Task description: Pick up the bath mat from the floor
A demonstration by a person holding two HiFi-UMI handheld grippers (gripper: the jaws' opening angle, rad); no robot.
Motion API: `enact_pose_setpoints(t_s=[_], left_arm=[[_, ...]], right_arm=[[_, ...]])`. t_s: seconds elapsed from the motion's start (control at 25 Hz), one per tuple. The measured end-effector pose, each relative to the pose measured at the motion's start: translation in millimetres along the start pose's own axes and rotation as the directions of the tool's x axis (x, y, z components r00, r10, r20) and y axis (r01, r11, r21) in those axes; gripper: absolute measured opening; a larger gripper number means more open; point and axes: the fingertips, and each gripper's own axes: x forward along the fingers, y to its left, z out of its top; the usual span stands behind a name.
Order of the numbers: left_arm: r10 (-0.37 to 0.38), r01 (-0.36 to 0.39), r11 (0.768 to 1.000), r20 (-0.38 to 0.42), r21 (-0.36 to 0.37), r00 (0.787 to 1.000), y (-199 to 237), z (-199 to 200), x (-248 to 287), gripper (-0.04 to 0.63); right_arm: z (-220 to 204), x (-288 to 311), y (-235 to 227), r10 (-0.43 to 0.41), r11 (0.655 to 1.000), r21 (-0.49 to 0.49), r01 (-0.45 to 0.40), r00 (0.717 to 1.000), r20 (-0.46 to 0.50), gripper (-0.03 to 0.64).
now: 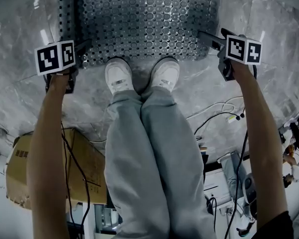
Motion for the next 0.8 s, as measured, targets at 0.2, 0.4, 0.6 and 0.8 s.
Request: enact_pose_setpoints(t_s=[0.2,0.4,0.6,0.8], left_arm=[[0.044,-0.044,0.999,-0.008,0.012,0.999,33.6,2.4,12.8,0.511],[0.028,-0.028,0.999,-0.007,0.037,1.0,33.0,14.6,26.9,0.511],[0.036,-0.035,0.998,-0.025,0.048,0.999,30.6,26.5,37.7,0.511],[0.028,-0.028,1.0,-0.008,-0.006,1.0,22.3,36.8,36.4,0.366]], right_arm=[[9.2,22.7,-12.3,0.004,0.999,-0.032,-0.004,1.0,-0.004,0.518],[18.8,32.4,-19.9,0.024,0.999,-0.035,-0.023,1.0,0.008,0.5],[28.8,41.1,-12.3,0.035,0.996,-0.077,-0.035,0.999,-0.006,0.408],[26.8,52.5,17.5,0.113,0.985,-0.123,-0.118,0.992,-0.047,0.289]])
